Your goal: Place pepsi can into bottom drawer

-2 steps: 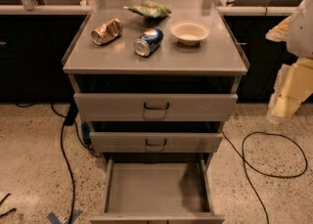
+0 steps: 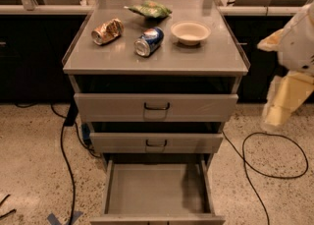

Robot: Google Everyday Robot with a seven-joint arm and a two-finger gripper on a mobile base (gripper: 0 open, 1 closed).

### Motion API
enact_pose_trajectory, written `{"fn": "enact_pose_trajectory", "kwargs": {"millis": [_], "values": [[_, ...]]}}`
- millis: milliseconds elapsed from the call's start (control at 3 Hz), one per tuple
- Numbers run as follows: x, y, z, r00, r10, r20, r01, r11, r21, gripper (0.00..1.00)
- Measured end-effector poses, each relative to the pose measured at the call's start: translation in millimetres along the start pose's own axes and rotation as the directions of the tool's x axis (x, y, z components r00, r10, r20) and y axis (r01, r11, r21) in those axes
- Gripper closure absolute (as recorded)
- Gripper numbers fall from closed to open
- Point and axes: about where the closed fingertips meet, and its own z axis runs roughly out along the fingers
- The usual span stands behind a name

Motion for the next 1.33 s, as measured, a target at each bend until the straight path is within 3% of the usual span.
{"fn": "enact_pose_trajectory", "kwargs": {"millis": [333, 667, 1333], "values": [[-12.8, -11.0, 34.9, 0.997, -0.064, 0.043, 0.065, 0.9979, -0.006, 0.00], [-41.8, -37.5, 78.4, 0.983, -0.148, 0.112, 0.149, 0.9889, -0.001, 0.00], [-108.1, -92.2, 144.4, 0.940, -0.269, 0.211, 0.274, 0.9617, 0.006, 0.00]]}}
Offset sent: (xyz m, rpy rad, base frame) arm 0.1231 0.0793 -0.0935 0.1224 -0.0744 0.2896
